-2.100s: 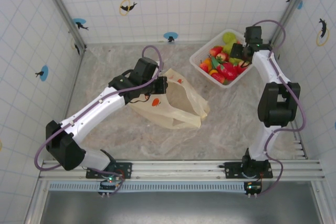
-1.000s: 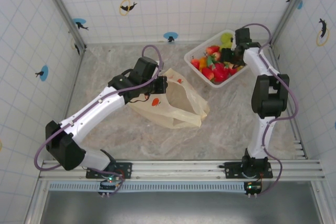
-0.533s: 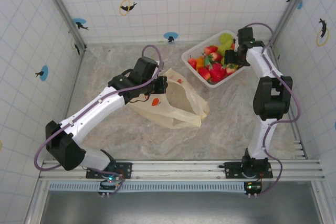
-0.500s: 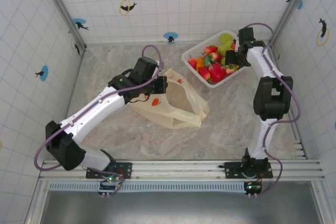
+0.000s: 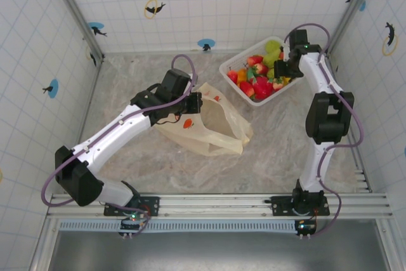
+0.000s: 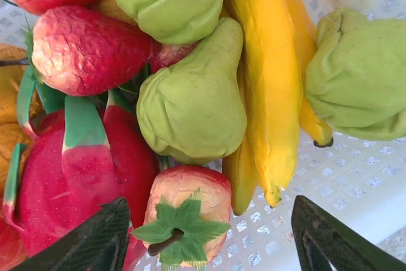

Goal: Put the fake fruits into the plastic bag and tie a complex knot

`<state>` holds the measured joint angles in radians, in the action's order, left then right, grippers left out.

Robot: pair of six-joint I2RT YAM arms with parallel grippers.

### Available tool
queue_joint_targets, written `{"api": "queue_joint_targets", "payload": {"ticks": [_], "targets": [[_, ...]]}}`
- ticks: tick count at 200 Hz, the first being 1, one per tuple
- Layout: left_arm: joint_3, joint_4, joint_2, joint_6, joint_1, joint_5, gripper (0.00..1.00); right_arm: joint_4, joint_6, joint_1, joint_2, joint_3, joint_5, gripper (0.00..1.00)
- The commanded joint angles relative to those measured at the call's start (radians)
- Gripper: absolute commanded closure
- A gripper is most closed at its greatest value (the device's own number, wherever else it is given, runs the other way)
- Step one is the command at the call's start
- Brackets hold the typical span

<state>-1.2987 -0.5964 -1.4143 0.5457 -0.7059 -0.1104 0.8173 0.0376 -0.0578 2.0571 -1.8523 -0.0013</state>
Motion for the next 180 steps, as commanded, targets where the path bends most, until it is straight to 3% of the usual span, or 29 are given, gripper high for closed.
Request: {"api": "queue_joint_targets", "payload": {"ticks": [1, 60, 124, 180], "targets": [[-0.013, -0.026, 0.006, -0.018, 0.006, 0.018, 1.00, 0.038, 0.011, -0.011, 0.030, -0.043, -0.011, 0.34], [-0.015, -0.026, 0.004, -0.018, 0.006, 0.018, 1.00, 0.046, 0.007, -0.030, 0.057, -0.047, 0.029, 0.50], [-0.013, -0.028, 0.003, -0.019, 0.006, 0.017, 1.00, 0.058, 0.010, -0.043, 0.037, -0.069, 0.085, 0.78], [-0.015, -0.028, 0.005, -0.018, 0.006, 0.020, 1.00, 0.068, 0.015, -0.048, -0.003, -0.067, 0.115, 0.89]]}}
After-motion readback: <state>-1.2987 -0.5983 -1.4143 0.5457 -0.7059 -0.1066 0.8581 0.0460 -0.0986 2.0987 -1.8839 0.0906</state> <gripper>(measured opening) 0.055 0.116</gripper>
